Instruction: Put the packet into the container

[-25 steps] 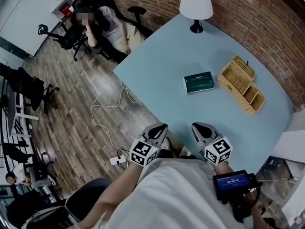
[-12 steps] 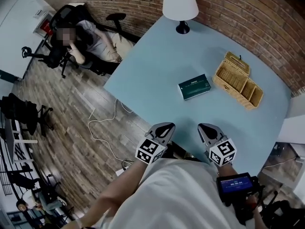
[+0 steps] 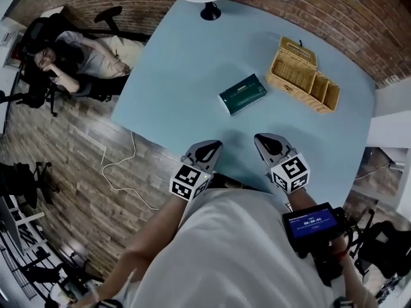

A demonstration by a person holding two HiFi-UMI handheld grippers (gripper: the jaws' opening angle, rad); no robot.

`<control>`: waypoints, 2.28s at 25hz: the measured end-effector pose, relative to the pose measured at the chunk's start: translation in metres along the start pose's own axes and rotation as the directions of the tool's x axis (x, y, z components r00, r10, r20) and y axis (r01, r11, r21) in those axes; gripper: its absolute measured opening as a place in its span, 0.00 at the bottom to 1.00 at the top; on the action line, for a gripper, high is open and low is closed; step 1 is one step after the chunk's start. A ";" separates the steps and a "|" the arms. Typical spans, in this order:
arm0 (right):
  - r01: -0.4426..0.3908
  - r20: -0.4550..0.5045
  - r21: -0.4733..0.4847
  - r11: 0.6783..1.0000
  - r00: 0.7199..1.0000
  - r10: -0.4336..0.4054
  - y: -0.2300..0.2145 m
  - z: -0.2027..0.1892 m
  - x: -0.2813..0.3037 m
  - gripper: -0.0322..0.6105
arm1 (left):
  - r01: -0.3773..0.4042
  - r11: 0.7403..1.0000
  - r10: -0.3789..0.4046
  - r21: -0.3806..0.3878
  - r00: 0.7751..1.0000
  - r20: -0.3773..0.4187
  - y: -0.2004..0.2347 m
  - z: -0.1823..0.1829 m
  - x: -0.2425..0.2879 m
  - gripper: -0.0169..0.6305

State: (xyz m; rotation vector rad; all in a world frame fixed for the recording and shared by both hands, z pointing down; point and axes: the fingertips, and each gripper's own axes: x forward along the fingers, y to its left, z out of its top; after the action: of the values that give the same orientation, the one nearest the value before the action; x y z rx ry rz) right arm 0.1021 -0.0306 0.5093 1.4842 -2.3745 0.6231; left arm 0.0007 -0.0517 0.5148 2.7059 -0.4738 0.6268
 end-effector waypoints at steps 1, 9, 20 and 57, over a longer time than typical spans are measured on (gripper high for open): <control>0.006 -0.007 -0.003 1.000 1.000 -0.006 0.001 -0.001 0.002 0.07 | 0.010 1.000 -0.010 -0.002 1.000 -0.005 0.001 -0.003 0.000 0.06; 0.030 -0.065 -0.030 0.999 0.997 -0.032 -0.012 -0.002 0.018 0.07 | 0.043 0.999 -0.043 -0.010 0.999 -0.010 0.019 0.000 0.009 0.06; -0.080 -0.228 -0.272 0.959 0.974 0.016 -0.030 0.004 0.060 0.07 | 0.048 0.998 -0.049 -0.046 0.999 -0.008 0.046 -0.010 0.013 0.06; -0.839 -0.860 -0.511 0.189 0.495 -0.127 -0.090 -0.014 0.126 0.60 | -0.052 0.988 0.056 -0.146 0.998 0.017 0.072 -0.030 -0.017 0.06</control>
State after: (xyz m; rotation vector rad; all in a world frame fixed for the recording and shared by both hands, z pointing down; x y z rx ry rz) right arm 0.1280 -0.1567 0.5966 -0.1425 -1.6635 -0.1783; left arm -0.0522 -0.1007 0.5493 2.5715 -0.5768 0.5559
